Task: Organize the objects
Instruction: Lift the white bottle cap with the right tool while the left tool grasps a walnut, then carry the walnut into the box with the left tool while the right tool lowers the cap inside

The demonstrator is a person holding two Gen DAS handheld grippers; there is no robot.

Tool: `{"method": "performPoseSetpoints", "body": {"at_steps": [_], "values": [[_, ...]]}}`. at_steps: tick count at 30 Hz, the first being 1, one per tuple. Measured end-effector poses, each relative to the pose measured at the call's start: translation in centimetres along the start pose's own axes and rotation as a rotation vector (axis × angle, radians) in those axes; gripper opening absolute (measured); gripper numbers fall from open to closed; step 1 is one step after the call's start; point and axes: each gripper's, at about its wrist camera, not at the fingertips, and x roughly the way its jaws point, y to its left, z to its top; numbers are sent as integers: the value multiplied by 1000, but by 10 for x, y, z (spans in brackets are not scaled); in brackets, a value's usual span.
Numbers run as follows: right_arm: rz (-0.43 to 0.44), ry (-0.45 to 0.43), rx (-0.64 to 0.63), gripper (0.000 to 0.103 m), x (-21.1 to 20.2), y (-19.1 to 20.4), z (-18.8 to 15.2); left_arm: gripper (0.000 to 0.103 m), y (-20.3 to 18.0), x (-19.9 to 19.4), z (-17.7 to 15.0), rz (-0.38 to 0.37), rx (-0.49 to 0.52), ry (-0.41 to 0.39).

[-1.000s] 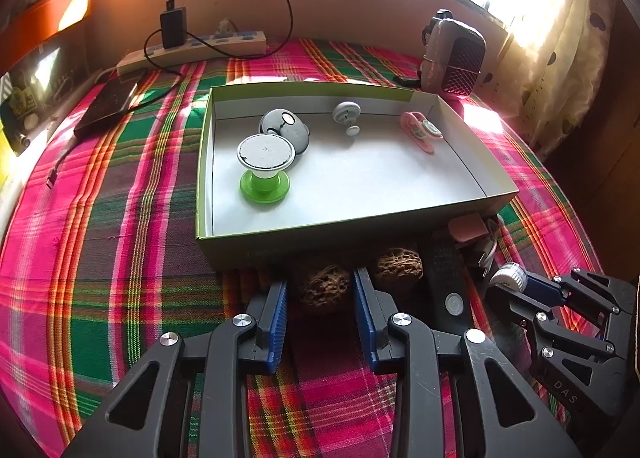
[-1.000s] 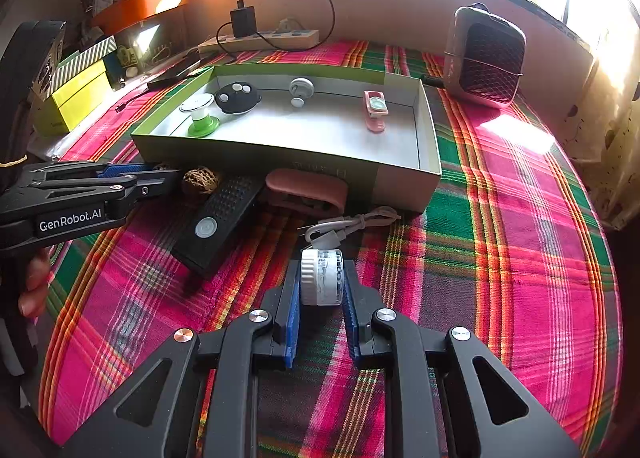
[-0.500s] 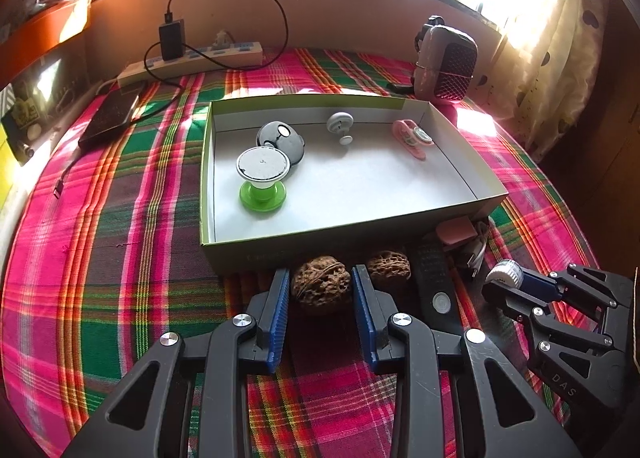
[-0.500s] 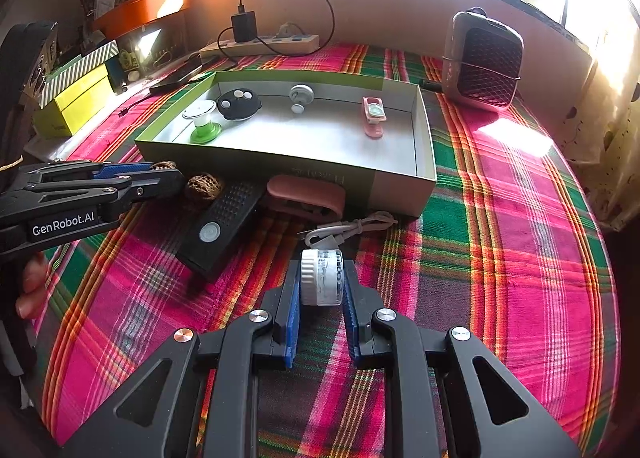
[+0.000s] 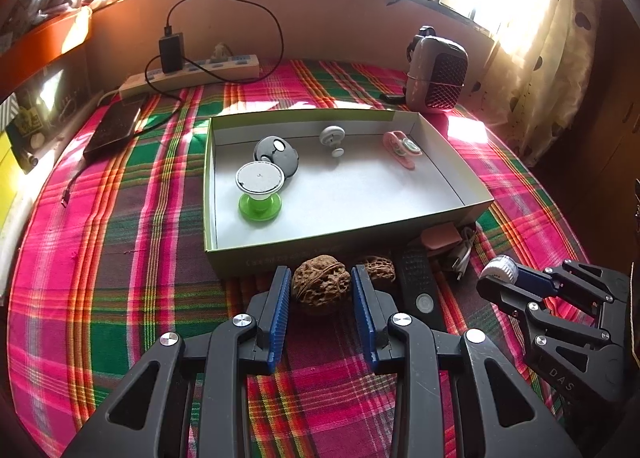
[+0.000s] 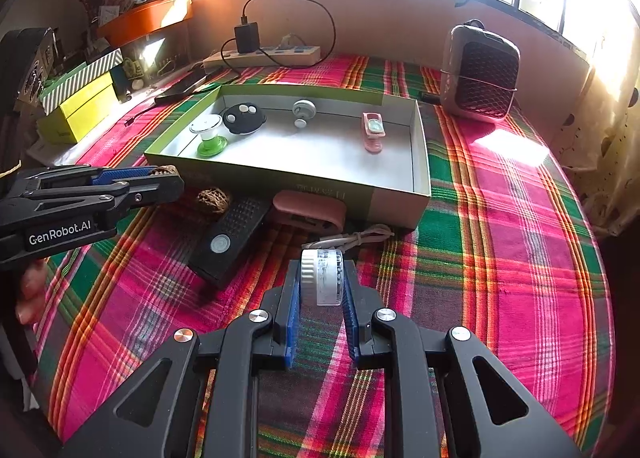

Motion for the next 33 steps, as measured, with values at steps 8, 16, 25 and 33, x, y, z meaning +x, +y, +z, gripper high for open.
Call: {"method": "performPoseSetpoints", "body": {"at_steps": [8, 16, 25, 33], "values": [[10, -20, 0, 20, -5, -1, 6, 29, 0, -5, 4, -3, -3, -13], [30, -40, 9, 20, -7, -2, 19, 29, 2, -6, 10, -2, -12, -25], [41, -64, 4, 20, -3, 0, 41, 29, 3, -3, 18, -9, -21, -36], [38, -69, -5, 20, 8, 1, 62, 29, 5, 2, 25, -10, -21, -39]]}}
